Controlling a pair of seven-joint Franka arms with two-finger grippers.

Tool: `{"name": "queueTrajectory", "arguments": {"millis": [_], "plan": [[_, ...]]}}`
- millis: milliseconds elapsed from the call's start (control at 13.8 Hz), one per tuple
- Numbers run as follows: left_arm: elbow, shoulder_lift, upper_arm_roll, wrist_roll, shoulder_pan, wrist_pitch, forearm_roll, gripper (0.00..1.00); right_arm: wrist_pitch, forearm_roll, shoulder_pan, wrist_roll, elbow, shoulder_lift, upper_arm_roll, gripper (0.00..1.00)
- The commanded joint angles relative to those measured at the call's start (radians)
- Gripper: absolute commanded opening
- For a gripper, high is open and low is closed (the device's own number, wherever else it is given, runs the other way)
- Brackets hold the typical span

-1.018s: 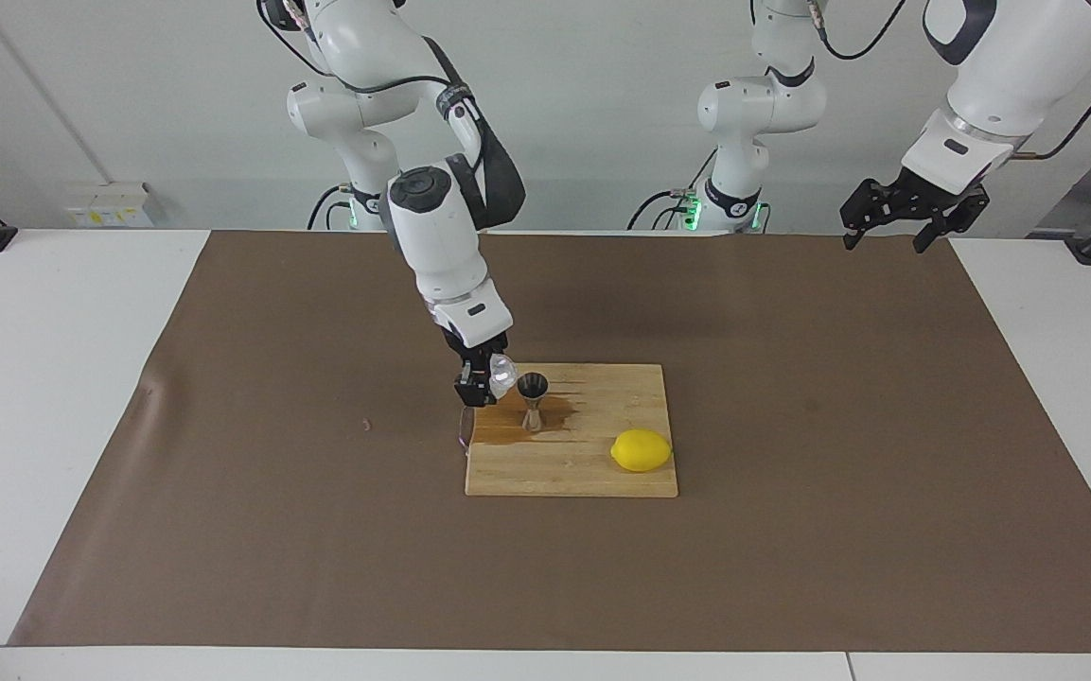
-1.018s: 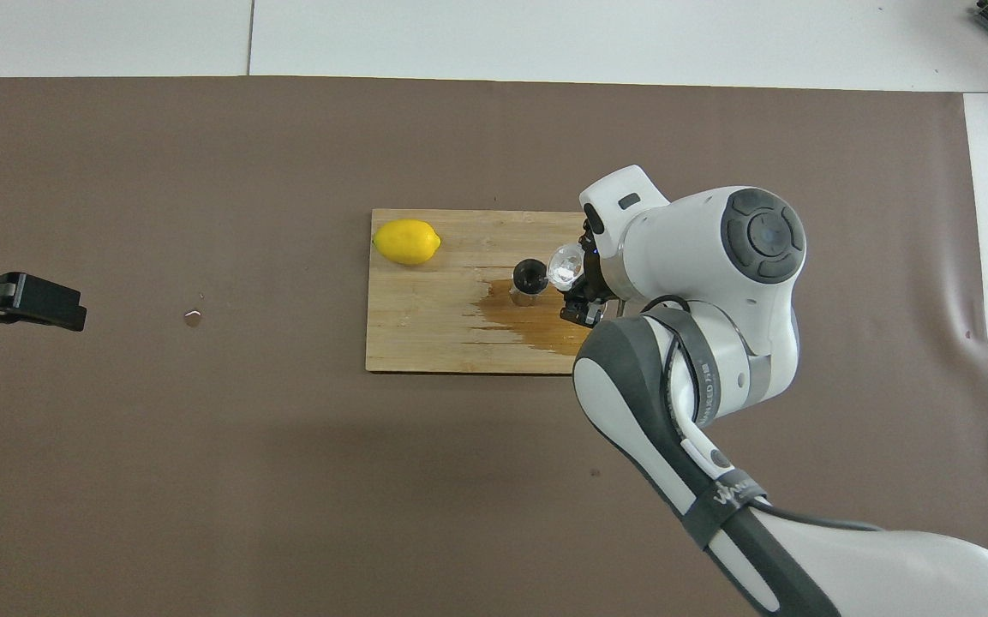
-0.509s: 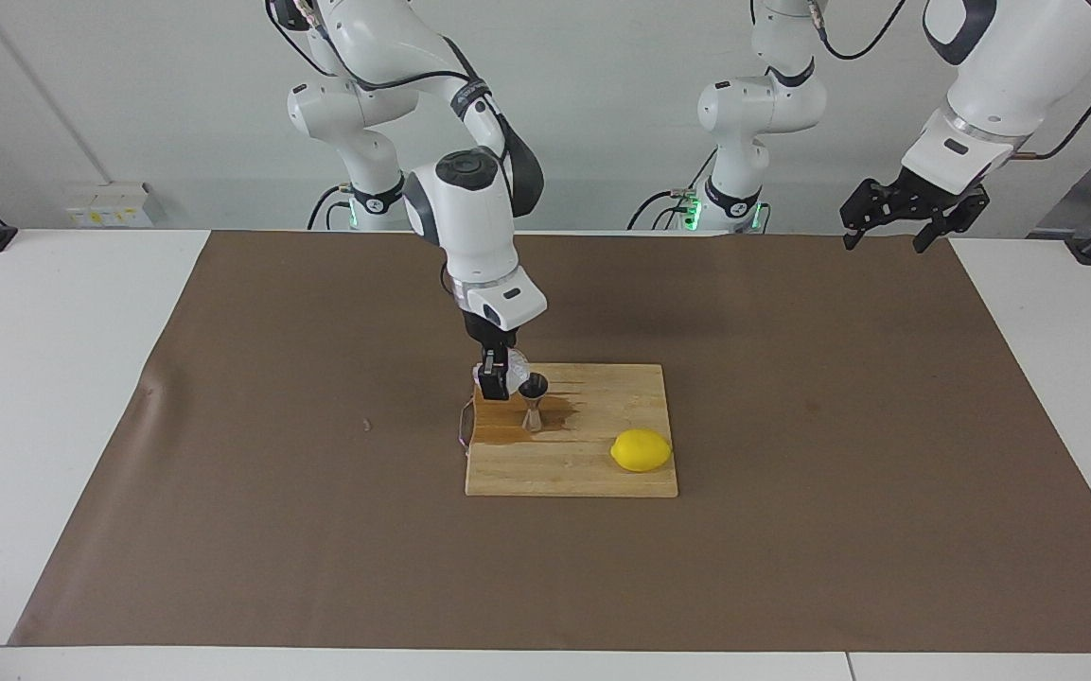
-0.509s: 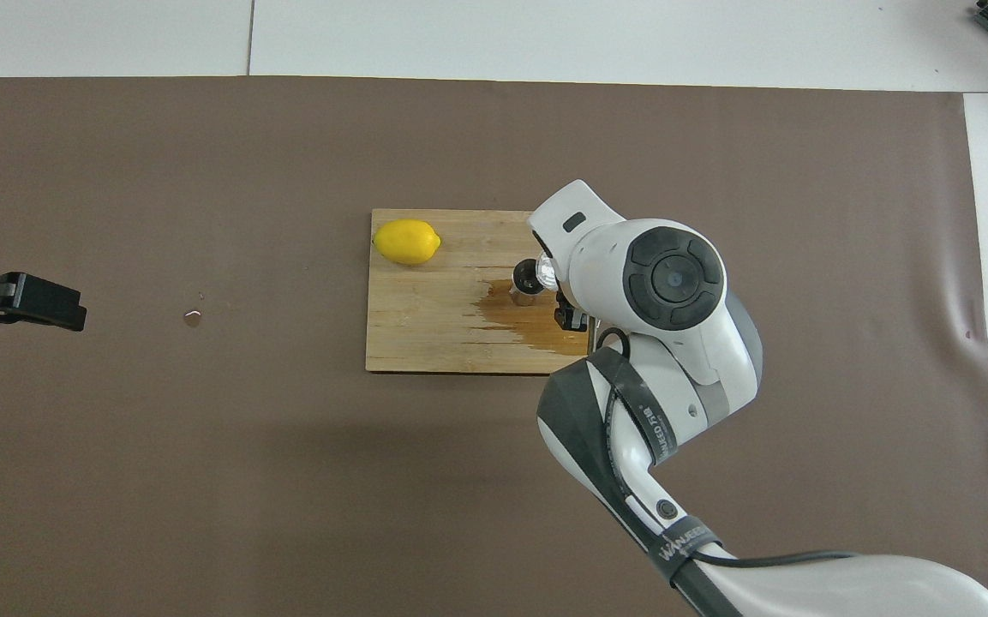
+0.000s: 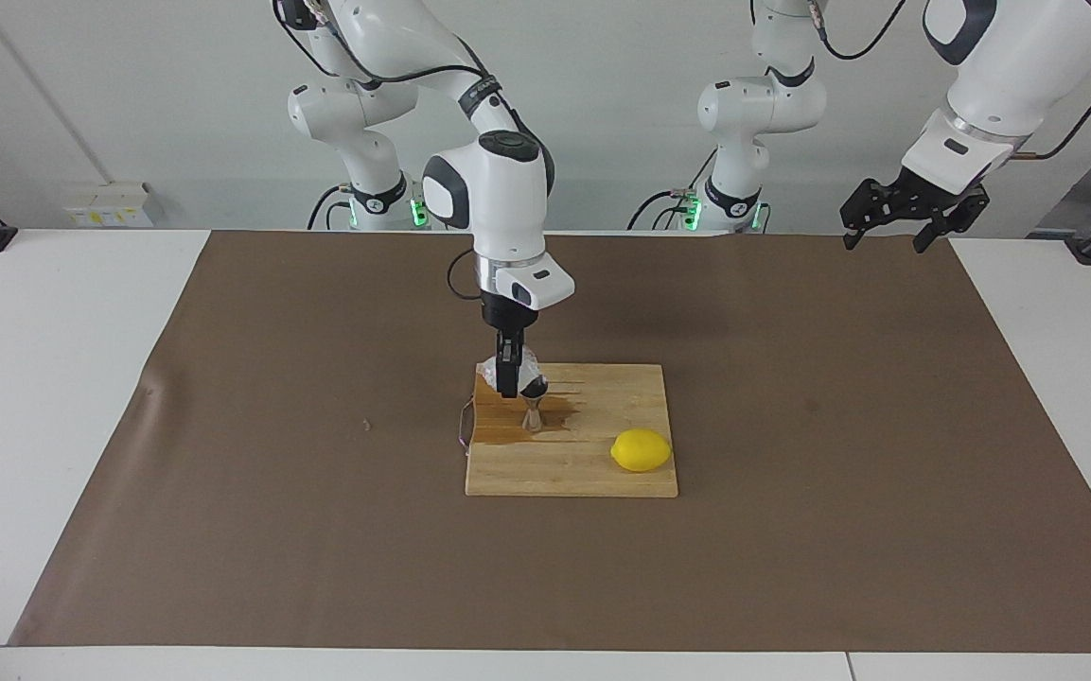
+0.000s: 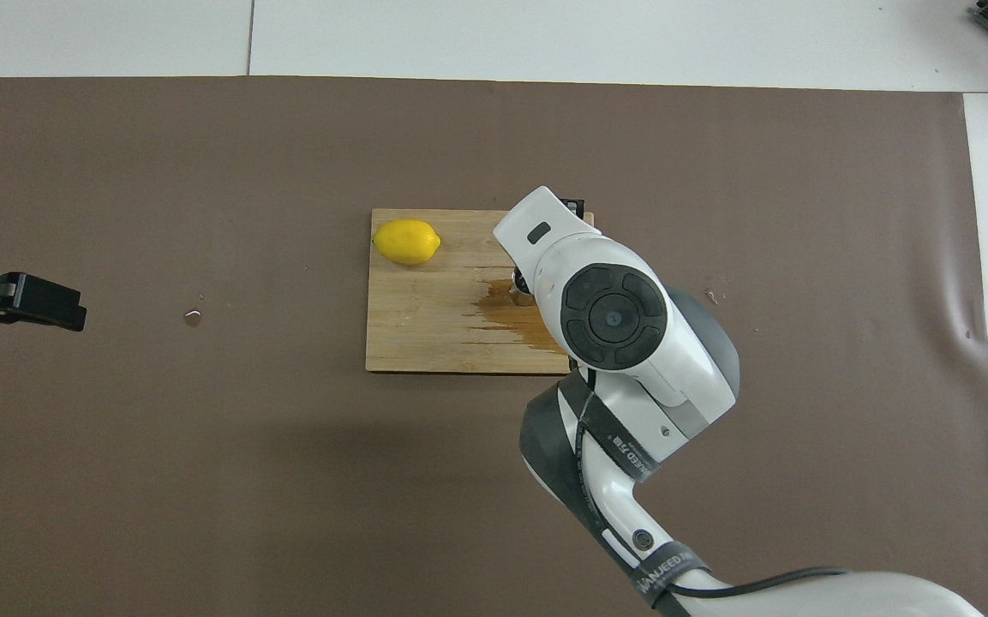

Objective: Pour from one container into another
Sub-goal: 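Tilt the white cup with the right gripper above the metal cup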

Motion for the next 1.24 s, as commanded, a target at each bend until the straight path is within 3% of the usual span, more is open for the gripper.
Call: {"name": "queueTrajectory", "arguments": {"millis": [0, 872, 1163], "plan": [[-0.027, -0.026, 0.0, 0.002, 0.002, -0.004, 0.014, 1.0, -0.006, -0.052, 0.002, 0.027, -0.019, -0.019, 0.002, 0.35], [-0.027, -0.026, 0.0, 0.003, 0.002, -0.004, 0.014, 1.0, 0.007, -0.067, -0.011, 0.033, -0.054, -0.031, 0.002, 0.35], [-0.027, -0.026, 0.0, 0.002, 0.002, -0.004, 0.014, 1.0, 0.005, 0.0, -0.051, 0.074, -0.065, -0.031, 0.002, 0.36]]}}
